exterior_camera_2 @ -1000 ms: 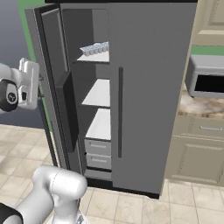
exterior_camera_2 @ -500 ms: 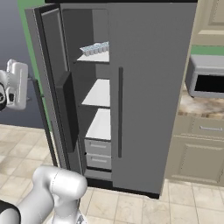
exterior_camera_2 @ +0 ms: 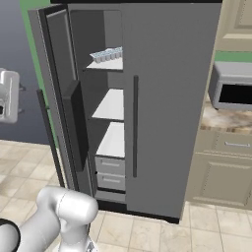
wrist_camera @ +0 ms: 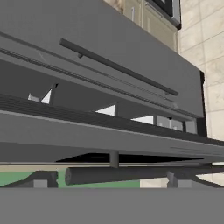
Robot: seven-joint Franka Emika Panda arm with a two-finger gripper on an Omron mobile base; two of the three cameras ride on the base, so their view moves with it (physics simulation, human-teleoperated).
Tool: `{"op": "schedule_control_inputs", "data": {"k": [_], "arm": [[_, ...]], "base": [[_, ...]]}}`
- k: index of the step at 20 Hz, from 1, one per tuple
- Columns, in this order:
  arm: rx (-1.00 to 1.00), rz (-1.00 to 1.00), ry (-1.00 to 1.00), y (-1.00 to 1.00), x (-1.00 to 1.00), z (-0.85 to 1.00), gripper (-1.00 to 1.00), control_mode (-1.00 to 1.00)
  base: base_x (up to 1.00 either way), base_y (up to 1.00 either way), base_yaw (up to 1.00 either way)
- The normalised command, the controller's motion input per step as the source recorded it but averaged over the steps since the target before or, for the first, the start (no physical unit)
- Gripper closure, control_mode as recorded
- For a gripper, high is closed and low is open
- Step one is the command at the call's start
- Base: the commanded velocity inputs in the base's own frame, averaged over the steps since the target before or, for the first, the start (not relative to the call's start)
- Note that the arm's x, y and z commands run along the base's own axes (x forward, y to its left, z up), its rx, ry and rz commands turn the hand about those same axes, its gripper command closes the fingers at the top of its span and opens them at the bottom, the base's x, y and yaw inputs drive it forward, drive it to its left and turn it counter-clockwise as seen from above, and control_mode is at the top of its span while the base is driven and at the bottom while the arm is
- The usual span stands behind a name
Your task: The ice cube tray has been filled with water. Take the tray and place it in the freezer to make ice. Close the freezer door after placing the tray.
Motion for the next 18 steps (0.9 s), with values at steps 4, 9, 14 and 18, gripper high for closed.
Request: {"op": "schedule_control_inputs", "data": {"k": [4, 9, 14, 18], "arm": [[0.0, 0.0, -0.02, 0.29, 0.13, -0.11, -1.0, -1.0], [0.0, 0.0, 0.01, 0.25, 0.2, 0.0, -1.0, -1.0], [-0.01, 0.0, 0.13, 0.1, 0.07, 0.0, -1.0, -1.0], [-0.14, 0.0, 0.25, 0.04, -0.07, 0.0, -1.0, -1.0]], "base": [[0.0, 0.0, 0.0], [0.0, 0.0, 0.0], [0.0, 0.0, 0.0], [0.0, 0.0, 0.0]]}}
